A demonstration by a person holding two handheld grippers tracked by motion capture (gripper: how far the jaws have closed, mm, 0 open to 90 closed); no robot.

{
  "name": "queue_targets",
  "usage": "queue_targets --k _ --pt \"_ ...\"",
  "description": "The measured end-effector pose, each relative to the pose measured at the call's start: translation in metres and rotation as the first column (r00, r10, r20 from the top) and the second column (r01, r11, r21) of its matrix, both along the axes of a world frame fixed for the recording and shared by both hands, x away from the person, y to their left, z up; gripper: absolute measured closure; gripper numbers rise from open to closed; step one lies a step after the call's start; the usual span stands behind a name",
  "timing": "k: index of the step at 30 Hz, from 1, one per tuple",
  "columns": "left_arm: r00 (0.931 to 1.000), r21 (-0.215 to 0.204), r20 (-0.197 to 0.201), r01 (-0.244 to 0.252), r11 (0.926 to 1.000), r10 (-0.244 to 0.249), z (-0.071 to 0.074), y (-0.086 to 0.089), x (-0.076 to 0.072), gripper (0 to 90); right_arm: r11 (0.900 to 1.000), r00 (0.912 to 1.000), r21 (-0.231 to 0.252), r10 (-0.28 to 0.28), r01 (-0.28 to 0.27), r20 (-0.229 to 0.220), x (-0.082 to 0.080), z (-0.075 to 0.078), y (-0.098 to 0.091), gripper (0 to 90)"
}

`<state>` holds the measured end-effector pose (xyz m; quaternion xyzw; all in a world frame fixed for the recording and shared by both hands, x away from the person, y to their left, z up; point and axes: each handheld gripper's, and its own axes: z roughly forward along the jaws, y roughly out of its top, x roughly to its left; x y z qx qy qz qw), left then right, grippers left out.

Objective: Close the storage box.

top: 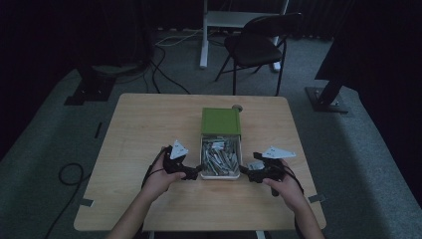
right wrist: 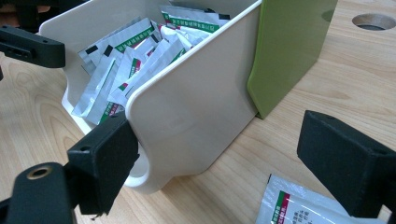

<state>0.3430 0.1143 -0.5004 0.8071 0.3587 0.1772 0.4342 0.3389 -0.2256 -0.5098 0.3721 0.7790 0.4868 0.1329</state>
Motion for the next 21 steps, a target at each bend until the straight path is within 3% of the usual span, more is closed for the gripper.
queue_targets --k 21 --pt "1.0 0.001 0.002 -0.008 1.0 0.008 0.0006 0.0009 0.0063 2.4 1.0 1.0 -0.008 -0.005 0.005 0.005 0.0046 0.0008 0.0019 12.4"
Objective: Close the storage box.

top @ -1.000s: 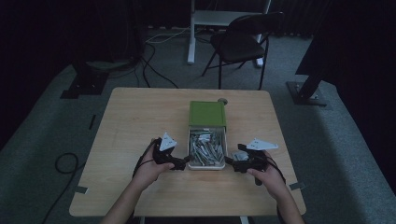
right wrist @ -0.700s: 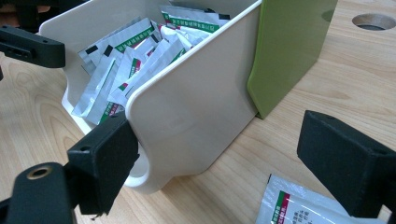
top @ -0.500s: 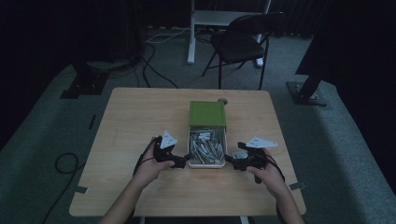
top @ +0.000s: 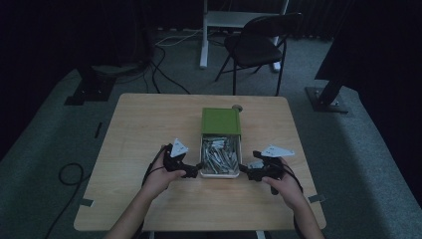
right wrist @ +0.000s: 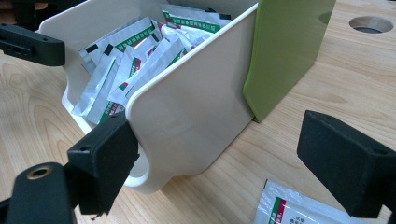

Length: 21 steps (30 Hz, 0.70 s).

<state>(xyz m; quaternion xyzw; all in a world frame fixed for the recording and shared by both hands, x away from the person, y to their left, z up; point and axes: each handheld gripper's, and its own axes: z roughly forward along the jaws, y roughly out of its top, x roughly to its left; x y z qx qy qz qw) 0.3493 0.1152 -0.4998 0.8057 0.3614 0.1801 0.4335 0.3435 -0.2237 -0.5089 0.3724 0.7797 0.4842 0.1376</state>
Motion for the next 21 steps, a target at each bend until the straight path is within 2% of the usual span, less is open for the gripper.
queue_targets --k 3,21 --pt "1.0 -0.014 -0.005 -0.003 0.9999 0.003 -0.001 0.0009 0.0018 2.4 1.0 1.0 -0.002 -0.001 0.001 0.001 0.0011 0.0003 0.0007 12.4" --pt "0.9999 -0.006 -0.004 -0.01 0.9999 0.01 0.0015 -0.0004 0.0083 2.4 0.9998 0.9998 0.003 -0.021 0.021 0.0 0.0071 0.001 0.001 12.4"
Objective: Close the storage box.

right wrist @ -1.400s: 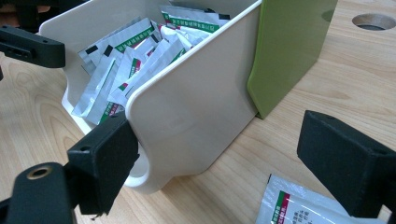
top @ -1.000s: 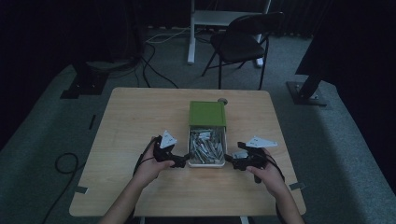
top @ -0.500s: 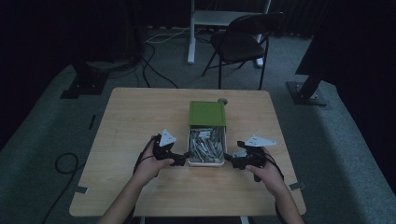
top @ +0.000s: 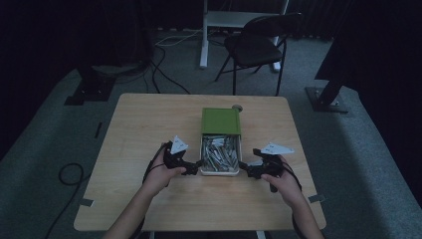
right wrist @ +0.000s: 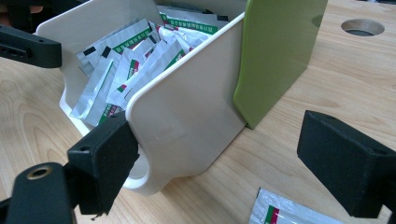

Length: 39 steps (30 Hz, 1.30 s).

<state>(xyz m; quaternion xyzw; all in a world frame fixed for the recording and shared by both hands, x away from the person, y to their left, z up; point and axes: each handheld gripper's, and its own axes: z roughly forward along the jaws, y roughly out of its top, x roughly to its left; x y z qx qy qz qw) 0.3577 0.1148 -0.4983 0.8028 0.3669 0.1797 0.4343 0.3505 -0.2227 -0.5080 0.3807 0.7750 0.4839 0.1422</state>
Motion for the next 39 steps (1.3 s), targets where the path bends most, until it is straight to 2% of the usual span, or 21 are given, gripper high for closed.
queue_targets --k 5,10,39 --pt "1.0 -0.01 -0.001 -0.003 0.9999 0.003 0.0 0.0 0.002 2.4 0.9999 0.9999 0.004 -0.01 0.01 -0.001 0.002 0.001 0.0 12.4" --pt "1.0 0.0 0.001 -0.005 1.0 0.005 0.002 -0.001 0.004 2.4 0.9997 0.9998 0.006 -0.022 0.022 0.001 0.005 0.002 0.0 12.4" --pt "0.9994 -0.009 -0.004 -0.035 0.9994 0.035 0.004 -0.003 0.017 2.4 0.9974 0.9975 0.018 -0.07 0.07 -0.007 0.019 0.003 0.001 12.4"
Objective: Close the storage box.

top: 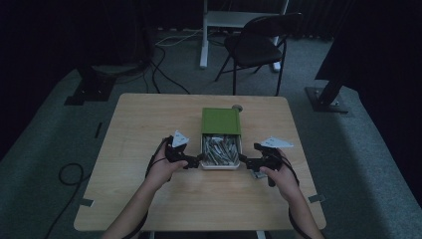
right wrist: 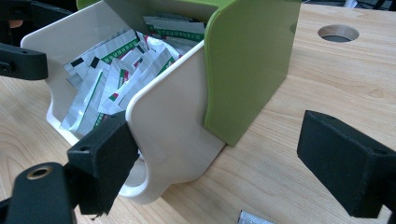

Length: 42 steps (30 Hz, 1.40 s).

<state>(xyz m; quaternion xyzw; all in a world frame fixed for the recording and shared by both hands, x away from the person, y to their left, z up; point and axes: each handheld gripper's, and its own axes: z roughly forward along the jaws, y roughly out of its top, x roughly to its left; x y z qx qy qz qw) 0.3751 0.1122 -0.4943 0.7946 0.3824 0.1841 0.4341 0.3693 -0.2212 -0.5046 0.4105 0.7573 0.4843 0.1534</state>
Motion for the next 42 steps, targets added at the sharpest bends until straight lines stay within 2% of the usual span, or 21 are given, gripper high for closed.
queue_targets --k 9,42 --pt "1.0 0.017 0.002 0.003 0.9999 -0.003 0.002 -0.001 0.005 2.4 0.9999 0.9999 -0.002 -0.011 0.011 0.006 0.003 0.0 0.001 12.4" --pt "0.9998 0.003 0.002 -0.02 0.9998 0.02 0.001 -0.001 0.022 2.4 0.9985 0.9985 -0.002 -0.054 0.054 0.013 0.02 0.002 0.006 12.4"
